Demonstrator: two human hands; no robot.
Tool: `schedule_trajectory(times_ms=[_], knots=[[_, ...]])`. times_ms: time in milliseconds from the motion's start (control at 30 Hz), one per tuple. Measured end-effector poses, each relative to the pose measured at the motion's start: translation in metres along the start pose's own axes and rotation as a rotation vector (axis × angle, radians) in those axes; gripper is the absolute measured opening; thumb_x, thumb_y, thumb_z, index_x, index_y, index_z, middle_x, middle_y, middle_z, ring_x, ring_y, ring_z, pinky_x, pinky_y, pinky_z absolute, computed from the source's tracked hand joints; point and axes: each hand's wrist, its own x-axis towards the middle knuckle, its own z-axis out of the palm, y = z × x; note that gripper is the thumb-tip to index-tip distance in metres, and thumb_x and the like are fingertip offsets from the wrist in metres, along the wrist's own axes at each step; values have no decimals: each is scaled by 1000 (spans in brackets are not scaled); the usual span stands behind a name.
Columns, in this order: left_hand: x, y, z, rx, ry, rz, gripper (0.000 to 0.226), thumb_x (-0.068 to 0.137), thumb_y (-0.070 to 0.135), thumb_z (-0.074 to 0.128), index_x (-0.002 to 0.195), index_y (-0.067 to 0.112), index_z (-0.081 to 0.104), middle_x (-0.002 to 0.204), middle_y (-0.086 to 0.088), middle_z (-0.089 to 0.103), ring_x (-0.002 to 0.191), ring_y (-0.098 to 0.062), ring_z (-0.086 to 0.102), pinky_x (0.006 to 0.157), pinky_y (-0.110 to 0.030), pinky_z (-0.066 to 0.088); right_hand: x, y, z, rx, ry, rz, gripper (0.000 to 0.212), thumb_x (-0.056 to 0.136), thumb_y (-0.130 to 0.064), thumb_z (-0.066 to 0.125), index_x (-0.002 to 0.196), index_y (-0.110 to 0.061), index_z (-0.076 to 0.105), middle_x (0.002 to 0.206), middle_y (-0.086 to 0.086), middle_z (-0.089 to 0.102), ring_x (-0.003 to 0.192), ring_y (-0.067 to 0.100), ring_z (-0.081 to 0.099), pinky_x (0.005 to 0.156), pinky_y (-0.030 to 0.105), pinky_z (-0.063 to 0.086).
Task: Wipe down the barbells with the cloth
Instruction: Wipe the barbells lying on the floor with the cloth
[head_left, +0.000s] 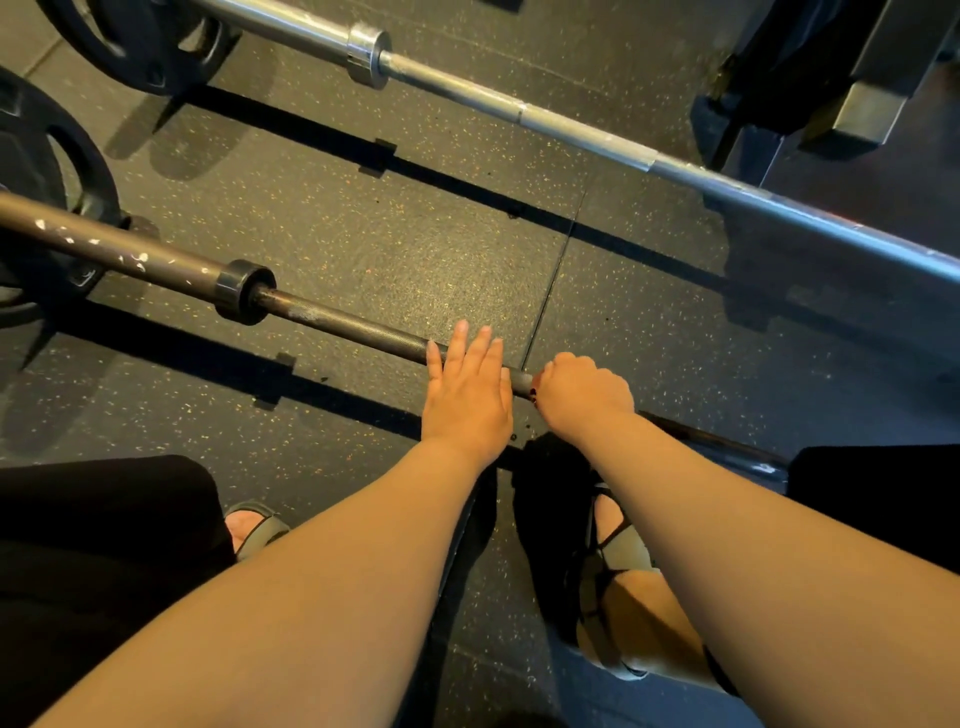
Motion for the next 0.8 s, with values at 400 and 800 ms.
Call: schedule_trajectory(times_ms=[400, 800], knots=[[1, 2, 0, 35, -14, -16, 54, 110, 32, 17, 162, 16, 15, 171, 3, 3, 156, -22, -17, 119, -48, -20, 0, 21, 7, 125, 60, 92, 33, 100, -25, 45, 125, -7, 58, 126, 16, 60, 114, 41, 59, 92, 46, 47], [1, 5, -1, 48, -22, -27, 54, 110, 33, 16, 162, 15, 20, 171, 2, 7, 157, -22, -13, 122, -50, -15, -43, 80, 40, 262, 544, -89, 35, 101, -22, 44, 70, -28, 59, 85, -8, 53, 78, 18, 52, 86, 41, 38]])
